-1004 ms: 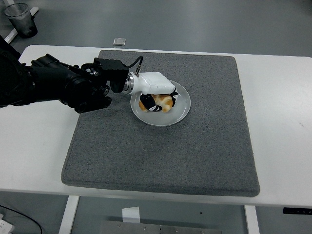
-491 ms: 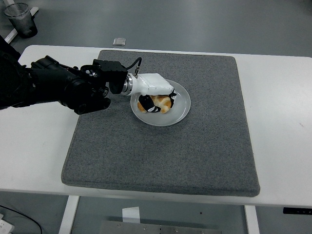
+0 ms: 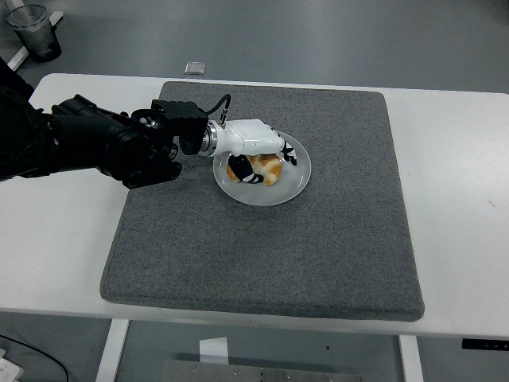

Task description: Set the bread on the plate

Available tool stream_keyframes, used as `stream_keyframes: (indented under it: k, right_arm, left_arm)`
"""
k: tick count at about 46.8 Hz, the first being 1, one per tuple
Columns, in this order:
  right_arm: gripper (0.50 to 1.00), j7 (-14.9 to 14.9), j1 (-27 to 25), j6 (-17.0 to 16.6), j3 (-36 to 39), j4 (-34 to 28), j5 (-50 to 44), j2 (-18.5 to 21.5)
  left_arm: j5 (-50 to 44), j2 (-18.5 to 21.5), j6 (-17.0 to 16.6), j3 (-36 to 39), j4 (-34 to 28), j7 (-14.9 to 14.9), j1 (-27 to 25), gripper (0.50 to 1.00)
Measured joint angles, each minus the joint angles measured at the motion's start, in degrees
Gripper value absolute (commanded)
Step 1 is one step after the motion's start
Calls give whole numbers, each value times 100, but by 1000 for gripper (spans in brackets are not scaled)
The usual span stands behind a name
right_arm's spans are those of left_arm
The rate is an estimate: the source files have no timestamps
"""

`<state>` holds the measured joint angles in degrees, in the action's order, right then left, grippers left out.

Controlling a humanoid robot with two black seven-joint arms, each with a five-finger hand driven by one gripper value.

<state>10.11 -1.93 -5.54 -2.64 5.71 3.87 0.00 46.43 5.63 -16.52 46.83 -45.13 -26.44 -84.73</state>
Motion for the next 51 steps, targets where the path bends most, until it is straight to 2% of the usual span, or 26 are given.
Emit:
stream_keyframes:
  k: [19, 32, 42, 51]
  right_arm:
    - [932, 0, 1, 0, 0, 0, 0, 0]
    - [932, 0, -1, 0, 0, 0, 0, 0]
    - [932, -1, -1, 0, 0, 0, 0, 0]
    - [932, -1, -3, 0, 0, 0, 0, 0]
  left_arm:
    - [-48, 87, 16, -387, -207, -12, -128, 999]
    - [-106, 567, 115, -1023, -633, -14, -672, 1000]
    - [-734, 921, 329, -1831, -478, -3, -729, 1000]
    - [-1550, 966, 412, -2324, -51, -1, -625, 1000]
